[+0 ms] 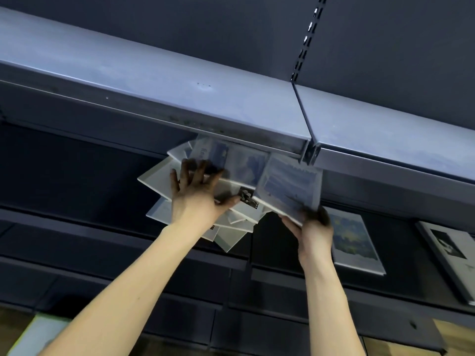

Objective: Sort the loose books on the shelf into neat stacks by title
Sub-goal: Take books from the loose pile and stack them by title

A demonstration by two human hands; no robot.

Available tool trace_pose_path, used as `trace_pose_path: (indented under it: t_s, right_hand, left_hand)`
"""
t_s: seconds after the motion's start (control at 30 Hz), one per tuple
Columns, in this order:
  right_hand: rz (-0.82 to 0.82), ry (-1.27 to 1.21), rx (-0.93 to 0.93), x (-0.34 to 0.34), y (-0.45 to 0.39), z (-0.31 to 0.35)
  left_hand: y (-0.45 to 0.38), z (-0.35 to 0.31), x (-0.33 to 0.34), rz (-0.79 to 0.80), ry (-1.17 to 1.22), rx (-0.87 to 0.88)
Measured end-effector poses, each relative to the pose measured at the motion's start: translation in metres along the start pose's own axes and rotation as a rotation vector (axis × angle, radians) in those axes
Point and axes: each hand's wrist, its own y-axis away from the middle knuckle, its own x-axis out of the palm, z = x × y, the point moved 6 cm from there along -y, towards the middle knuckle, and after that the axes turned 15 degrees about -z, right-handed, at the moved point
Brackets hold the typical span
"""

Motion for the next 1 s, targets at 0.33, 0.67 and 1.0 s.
trace_pose_path:
  t_s: [0.33, 0.67, 1.0]
  right_hand:
    - [0.038, -0.037, 0.104, 0.011, 0.010, -0.003]
    - [0.141, 0.189, 0.012, 0.031, 0.024, -0.007]
    - [0.146, 0.280, -0.073, 0.030, 0.031, -0.009]
  left_hand:
    - [0.026, 0.007, -0.033, -0.183, -0.004, 0.009]
    - [0.027, 0.036, -0.032, -0.184, 0.253, -0.023]
    - [0.037, 0.022, -0.063, -0.363, 0.208, 0.058]
